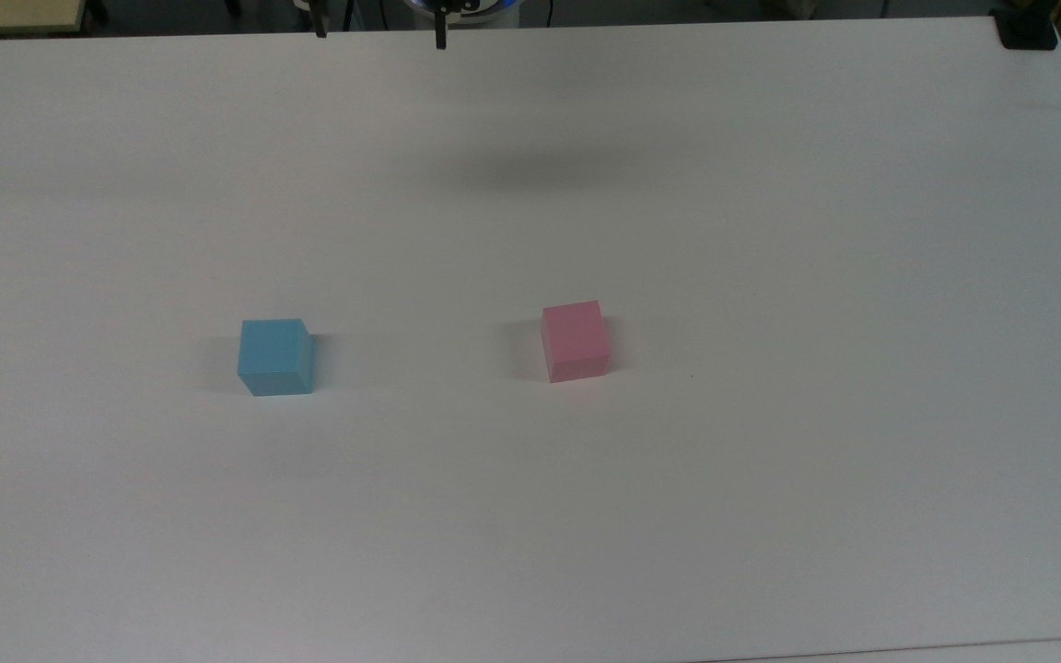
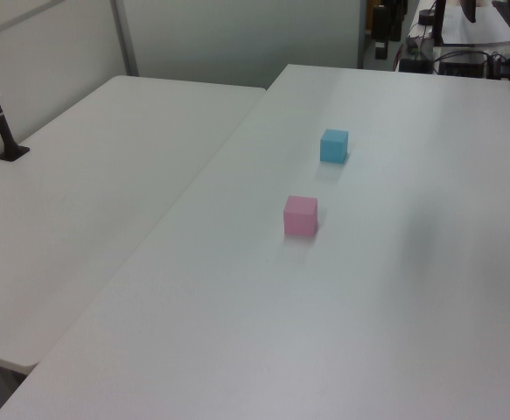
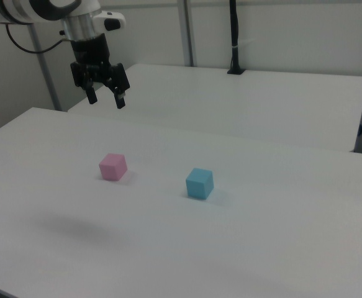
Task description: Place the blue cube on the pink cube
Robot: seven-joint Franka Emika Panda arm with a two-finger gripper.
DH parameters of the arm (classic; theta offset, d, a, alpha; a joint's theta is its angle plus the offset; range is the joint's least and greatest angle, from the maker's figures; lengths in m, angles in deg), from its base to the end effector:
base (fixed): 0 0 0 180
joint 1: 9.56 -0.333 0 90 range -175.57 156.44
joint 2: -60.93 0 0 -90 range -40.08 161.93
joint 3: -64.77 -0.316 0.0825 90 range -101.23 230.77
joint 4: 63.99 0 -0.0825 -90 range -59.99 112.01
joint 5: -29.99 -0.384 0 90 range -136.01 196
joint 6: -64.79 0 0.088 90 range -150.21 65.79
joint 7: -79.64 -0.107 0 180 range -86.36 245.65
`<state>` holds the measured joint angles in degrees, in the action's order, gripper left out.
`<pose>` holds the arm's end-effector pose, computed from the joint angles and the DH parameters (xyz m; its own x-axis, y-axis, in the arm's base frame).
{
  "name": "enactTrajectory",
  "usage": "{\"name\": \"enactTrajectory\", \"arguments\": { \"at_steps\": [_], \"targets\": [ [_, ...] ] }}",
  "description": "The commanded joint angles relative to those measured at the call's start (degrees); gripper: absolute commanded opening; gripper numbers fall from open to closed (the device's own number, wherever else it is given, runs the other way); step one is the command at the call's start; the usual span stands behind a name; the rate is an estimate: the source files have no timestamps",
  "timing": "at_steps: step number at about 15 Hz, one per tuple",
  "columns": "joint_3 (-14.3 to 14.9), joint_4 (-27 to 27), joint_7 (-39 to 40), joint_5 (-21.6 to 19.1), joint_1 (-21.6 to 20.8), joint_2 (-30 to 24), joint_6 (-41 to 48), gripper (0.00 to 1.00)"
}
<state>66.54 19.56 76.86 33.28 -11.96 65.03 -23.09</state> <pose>0.5736 0.0007 0.6340 0.9992 -0.0395 0.0070 -0.0398 -0.9974 0.0593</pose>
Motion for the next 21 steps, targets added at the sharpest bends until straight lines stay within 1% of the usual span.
{"name": "enactTrajectory", "arguments": {
  "at_steps": [1, 17, 21],
  "targets": [
    [0.59, 0.91, -1.26, 0.24, -0.24, -1.2, 1.04, 1.0],
    [0.77, 0.65, -0.56, 0.15, -0.15, -0.77, 1.05, 1.0],
    [1.04, 0.3, 1.81, 0.15, 0.28, 0.02, 0.61, 1.0]
  ]
}}
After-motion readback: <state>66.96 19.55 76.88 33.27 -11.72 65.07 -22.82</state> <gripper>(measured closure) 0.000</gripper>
